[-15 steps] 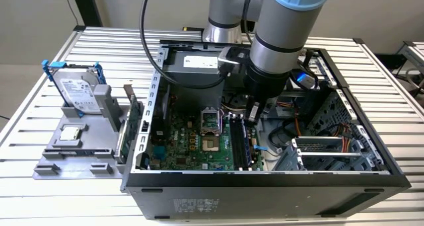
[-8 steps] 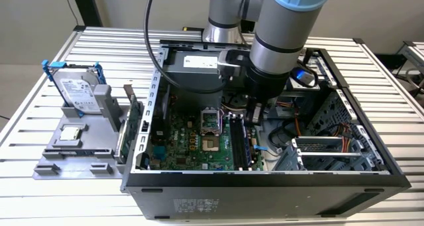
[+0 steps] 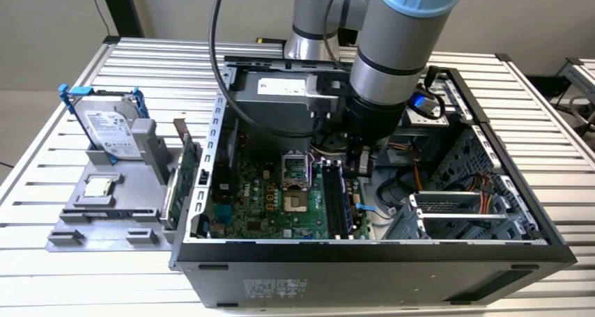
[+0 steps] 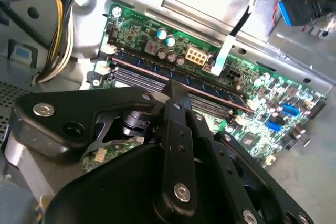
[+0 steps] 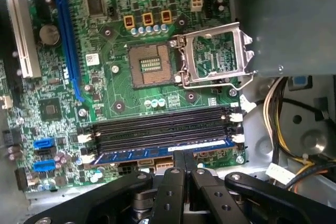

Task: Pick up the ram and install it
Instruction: 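Press down the ram until it locks into place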

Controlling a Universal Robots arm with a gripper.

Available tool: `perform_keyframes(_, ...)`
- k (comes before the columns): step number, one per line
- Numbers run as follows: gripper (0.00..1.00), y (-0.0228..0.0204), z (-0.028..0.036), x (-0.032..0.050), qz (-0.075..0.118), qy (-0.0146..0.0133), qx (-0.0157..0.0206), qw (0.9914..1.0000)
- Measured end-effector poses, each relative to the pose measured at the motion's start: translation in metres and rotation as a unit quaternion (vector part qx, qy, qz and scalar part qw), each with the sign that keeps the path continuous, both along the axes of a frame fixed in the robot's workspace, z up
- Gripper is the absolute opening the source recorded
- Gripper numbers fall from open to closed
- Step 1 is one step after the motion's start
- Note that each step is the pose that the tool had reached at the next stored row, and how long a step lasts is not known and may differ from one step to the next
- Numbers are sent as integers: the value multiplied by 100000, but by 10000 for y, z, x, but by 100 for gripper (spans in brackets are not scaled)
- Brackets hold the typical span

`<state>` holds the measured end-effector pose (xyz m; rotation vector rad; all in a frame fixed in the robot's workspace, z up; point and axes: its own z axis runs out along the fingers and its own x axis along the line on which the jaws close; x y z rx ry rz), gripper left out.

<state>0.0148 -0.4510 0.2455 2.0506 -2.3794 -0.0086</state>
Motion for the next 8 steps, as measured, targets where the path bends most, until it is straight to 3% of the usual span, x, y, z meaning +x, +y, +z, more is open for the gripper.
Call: perform_keyframes(8, 0, -17, -15, -1, 3181, -25, -4, 99949)
